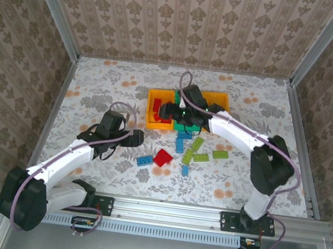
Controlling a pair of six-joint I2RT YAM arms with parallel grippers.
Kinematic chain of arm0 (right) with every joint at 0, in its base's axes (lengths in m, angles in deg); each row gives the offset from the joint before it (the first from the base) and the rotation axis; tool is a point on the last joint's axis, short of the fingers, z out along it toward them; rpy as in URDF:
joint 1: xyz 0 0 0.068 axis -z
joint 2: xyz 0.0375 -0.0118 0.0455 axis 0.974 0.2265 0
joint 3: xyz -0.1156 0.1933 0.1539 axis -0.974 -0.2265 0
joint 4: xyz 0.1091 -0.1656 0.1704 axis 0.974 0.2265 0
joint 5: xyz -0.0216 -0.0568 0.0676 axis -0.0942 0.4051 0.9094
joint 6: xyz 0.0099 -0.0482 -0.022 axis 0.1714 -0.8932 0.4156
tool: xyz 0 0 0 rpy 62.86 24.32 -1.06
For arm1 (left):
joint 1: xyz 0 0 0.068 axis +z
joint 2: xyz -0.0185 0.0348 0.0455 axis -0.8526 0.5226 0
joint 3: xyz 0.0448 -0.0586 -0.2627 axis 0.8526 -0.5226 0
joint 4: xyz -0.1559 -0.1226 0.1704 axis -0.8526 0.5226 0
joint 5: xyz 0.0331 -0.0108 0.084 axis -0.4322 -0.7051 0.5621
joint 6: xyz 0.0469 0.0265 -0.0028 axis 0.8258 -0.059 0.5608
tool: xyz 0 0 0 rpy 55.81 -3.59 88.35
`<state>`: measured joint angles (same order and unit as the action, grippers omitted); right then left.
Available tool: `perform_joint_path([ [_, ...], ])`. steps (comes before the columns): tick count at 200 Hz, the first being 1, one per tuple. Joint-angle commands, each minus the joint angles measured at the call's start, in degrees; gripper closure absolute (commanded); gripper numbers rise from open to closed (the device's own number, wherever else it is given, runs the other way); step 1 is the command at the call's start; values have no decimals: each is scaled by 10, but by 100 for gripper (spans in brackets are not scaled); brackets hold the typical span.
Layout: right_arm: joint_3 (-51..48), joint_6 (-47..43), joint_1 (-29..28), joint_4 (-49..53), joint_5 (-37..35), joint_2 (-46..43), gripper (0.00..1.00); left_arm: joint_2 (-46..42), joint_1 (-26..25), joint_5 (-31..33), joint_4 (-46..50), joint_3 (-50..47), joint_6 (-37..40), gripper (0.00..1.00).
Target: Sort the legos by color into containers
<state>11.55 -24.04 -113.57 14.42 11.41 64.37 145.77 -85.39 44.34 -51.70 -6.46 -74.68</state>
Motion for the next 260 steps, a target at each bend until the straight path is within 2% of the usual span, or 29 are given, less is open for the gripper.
perform_joint_path([
  [1,-63,-33,-31,74,-100,-58,17,4,4,7,-10,-7,-8,0],
  [15,-94,-30,-52,100,-137,-84,20,6,22,8,-10,-5,-10,0],
  [53,-151,7,-116,169,-216,-123,27,13,29,9,-14,-4,-17,0],
  [117,-209,88,-188,203,-240,-147,32,28,31,-8,-22,-5,-12,0],
  [203,-229,123,-200,172,-234,-81,39,22,31,-10,-17,-4,-24,0],
  [260,-228,130,-199,169,-231,-43,52,19,31,0,-14,-4,-39,0],
])
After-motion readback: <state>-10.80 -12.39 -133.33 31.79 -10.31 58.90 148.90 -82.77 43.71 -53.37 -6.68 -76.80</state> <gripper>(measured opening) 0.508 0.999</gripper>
